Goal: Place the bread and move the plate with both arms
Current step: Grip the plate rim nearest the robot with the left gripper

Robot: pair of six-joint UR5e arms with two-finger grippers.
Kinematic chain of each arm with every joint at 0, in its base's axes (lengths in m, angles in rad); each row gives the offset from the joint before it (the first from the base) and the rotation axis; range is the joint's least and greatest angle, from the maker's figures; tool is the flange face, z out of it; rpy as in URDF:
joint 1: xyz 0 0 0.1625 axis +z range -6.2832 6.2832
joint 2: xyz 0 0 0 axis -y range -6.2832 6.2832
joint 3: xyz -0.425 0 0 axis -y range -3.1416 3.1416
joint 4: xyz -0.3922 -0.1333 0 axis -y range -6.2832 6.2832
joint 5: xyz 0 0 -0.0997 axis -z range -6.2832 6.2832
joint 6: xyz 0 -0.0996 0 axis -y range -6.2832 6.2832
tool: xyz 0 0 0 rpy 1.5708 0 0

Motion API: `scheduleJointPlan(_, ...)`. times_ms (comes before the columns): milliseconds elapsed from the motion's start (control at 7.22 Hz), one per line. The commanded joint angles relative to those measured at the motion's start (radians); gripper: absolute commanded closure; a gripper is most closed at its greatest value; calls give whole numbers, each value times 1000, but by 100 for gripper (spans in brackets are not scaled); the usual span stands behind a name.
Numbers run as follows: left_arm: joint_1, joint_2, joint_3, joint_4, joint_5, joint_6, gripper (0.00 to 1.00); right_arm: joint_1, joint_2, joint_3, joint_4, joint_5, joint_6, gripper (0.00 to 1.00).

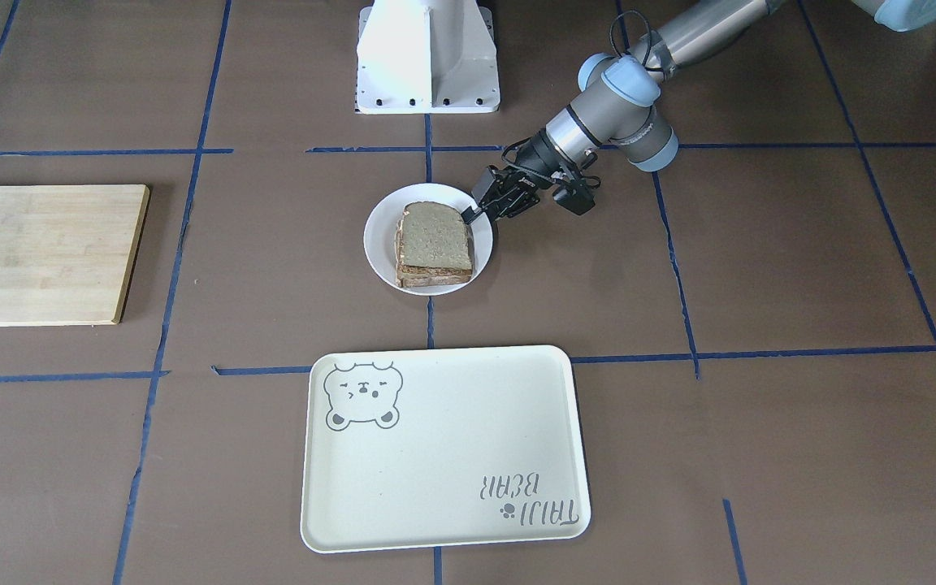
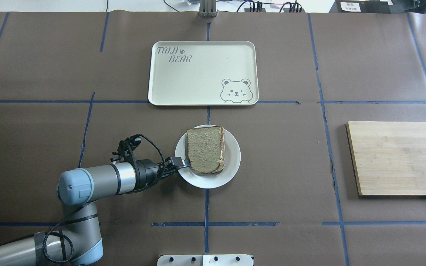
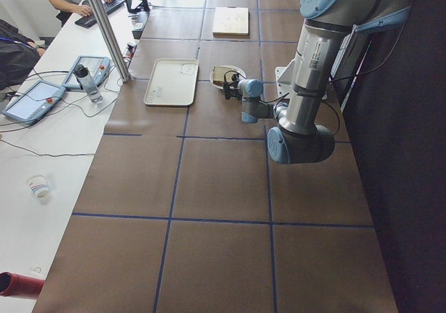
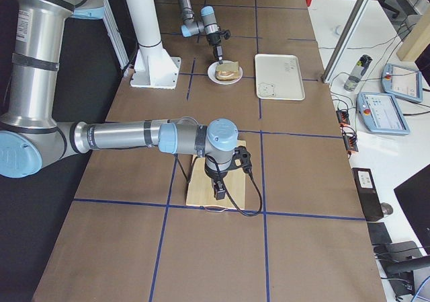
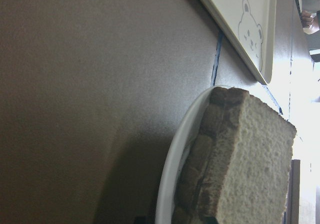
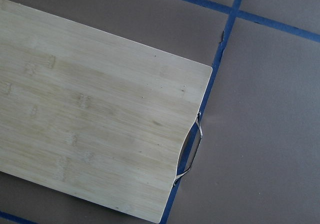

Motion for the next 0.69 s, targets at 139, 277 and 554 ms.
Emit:
scheduleJointPlan(139,2,-17,9,-2,0,0,83,0,0,-10,0,0,-2,0)
scheduleJointPlan(277,1,-23,9,-2,0,2,93,0,0,-10,0,0,-2,0)
scheduleJointPlan(554,1,-23,2,-5,0,0,98,0,2,-10,0,0,-2,0)
